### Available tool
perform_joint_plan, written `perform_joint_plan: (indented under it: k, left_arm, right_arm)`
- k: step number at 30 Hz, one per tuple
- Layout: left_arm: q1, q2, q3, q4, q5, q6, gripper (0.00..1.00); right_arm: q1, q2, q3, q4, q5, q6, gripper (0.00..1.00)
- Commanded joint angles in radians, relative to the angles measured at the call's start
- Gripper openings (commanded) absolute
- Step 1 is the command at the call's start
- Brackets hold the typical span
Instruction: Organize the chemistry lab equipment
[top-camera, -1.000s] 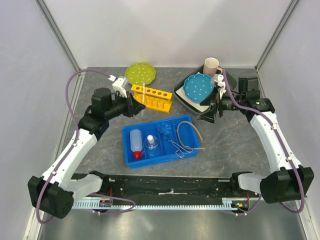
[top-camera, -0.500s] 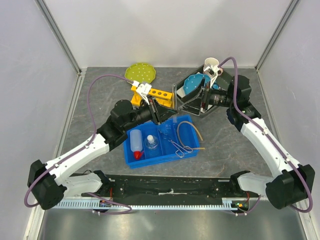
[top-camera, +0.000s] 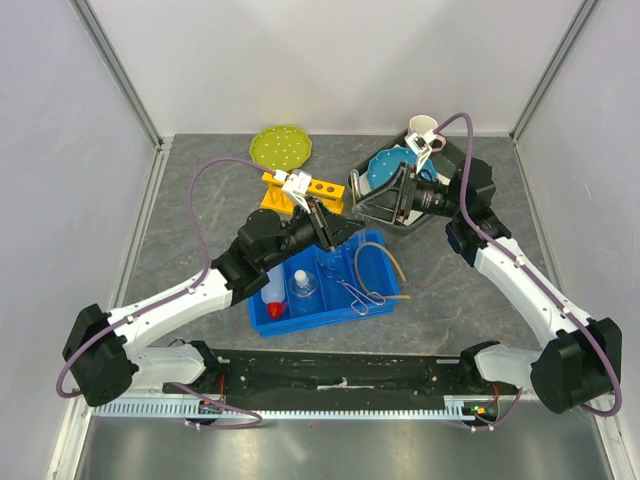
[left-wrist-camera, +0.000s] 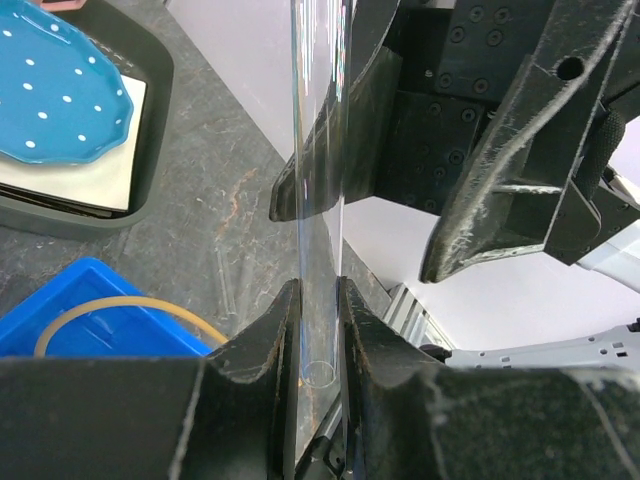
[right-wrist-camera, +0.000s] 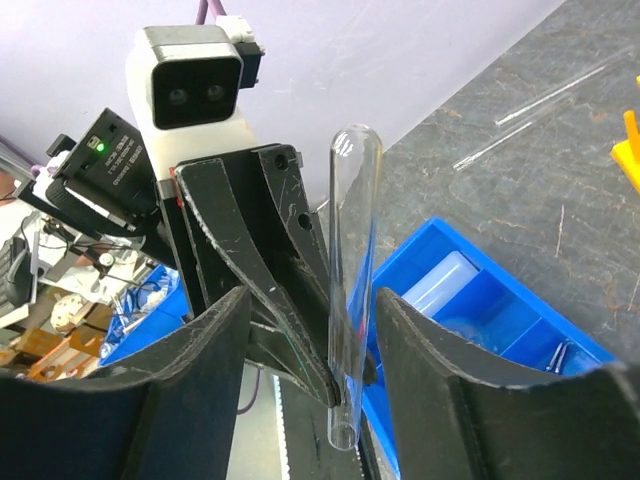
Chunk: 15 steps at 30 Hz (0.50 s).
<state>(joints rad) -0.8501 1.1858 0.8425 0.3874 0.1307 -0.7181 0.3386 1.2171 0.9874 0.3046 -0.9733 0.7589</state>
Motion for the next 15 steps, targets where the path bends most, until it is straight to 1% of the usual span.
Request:
perform_joint_plan:
  k: [1, 2, 3, 5, 6, 8, 9, 11, 12, 14, 15]
  left_arm:
    - [-0.017, 0.012, 0.009, 0.087, -0.042, -0.037, 0.1]
    - [-0.017, 0.012, 0.009, 0.088, -0.042, -0.038, 0.11]
    - [-0.018, 0.014, 0.009, 0.09, -0.042, -0.038, 0.11]
    - [-0.024, 0.014, 0.007, 0.091, -0.042, -0.038, 0.11]
    - [-0.024, 0.012, 0.009, 0.091, -0.042, -0.038, 0.11]
    - [-0.024, 0.012, 0.009, 0.09, -0.04, -0.037, 0.11]
    - [-0.024, 0.009, 0.01, 0.087, -0.04, -0.037, 0.11]
    - [-0.024, 0.003, 0.01, 0.079, -0.04, -0.035, 0.13]
    - [-0.024, 0.002, 0.012, 0.067, -0.037, -0.035, 0.15]
    - [-0.024, -0.003, 0.02, 0.048, -0.023, -0.035, 0.23]
    - [-0.024, -0.005, 0.023, 0.033, -0.016, -0.035, 0.35]
  right_arm:
    - [0.011, 0.01, 0.006, 0.013, 0.021, -0.016, 0.57]
    - [0.011, 0.013, 0.008, 0.005, 0.022, -0.023, 0.54]
    - [0.014, 0.015, 0.01, 0.002, 0.022, -0.026, 0.49]
    - [0.016, 0.019, 0.01, 0.001, 0.025, -0.032, 0.45]
    - [0.017, 0.022, 0.011, 0.001, 0.022, -0.033, 0.4]
    - [0.019, 0.022, 0.01, -0.008, 0.024, -0.05, 0.34]
    - [0.02, 0.024, 0.01, -0.015, 0.024, -0.058, 0.28]
    - [0.022, 0.021, 0.014, -0.033, 0.025, -0.084, 0.23]
    - [0.022, 0.019, 0.016, -0.041, 0.025, -0.095, 0.21]
    - [0.022, 0.015, 0.02, -0.064, 0.027, -0.125, 0.2]
    - [0.022, 0.013, 0.023, -0.071, 0.027, -0.133, 0.2]
